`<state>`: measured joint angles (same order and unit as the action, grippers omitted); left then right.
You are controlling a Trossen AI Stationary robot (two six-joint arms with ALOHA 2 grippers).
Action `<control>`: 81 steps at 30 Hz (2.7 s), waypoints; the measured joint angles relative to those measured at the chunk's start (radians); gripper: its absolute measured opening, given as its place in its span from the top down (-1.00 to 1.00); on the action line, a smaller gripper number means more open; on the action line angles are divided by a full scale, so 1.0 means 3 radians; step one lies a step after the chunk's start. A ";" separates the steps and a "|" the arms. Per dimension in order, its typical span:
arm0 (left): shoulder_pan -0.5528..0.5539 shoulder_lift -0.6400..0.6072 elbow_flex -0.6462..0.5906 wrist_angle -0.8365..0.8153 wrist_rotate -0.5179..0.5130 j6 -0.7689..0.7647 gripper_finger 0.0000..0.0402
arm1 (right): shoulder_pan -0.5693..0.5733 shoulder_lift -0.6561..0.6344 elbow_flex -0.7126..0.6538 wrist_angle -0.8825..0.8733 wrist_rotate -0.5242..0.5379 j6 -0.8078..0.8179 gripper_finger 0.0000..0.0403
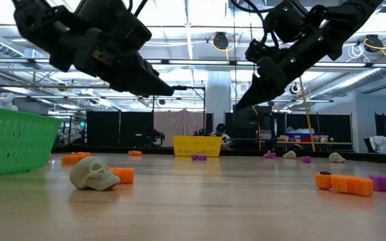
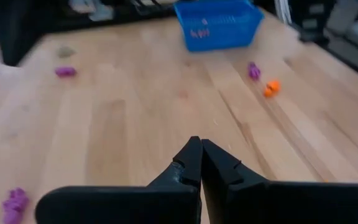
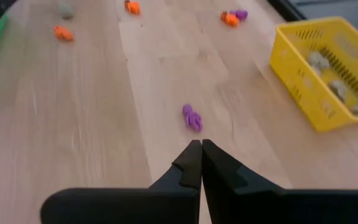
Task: Sort Halloween decoration
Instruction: Put the gray skull toy into the yellow bin
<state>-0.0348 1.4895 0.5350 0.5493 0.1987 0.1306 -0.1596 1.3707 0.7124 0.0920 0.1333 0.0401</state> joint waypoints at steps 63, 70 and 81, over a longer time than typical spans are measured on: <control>0.0152 0.0001 -0.0439 0.0620 -0.0079 -0.0150 0.96 | -0.1445 0.0299 0.0010 -0.2983 0.0045 0.1734 0.23; 0.0152 0.0001 -0.0439 0.0610 -0.0079 -0.0151 0.96 | -0.1457 0.0372 0.0013 -0.2913 -0.0034 0.1635 0.43; 0.0152 0.0001 -0.0439 0.0609 -0.0079 -0.0151 0.96 | -0.1436 0.0355 0.0009 -0.2903 -0.0033 0.1371 0.71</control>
<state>0.0109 1.4899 0.4034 0.7319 0.1749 0.0853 -0.5906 1.4773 0.7151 -0.7788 0.1234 0.4513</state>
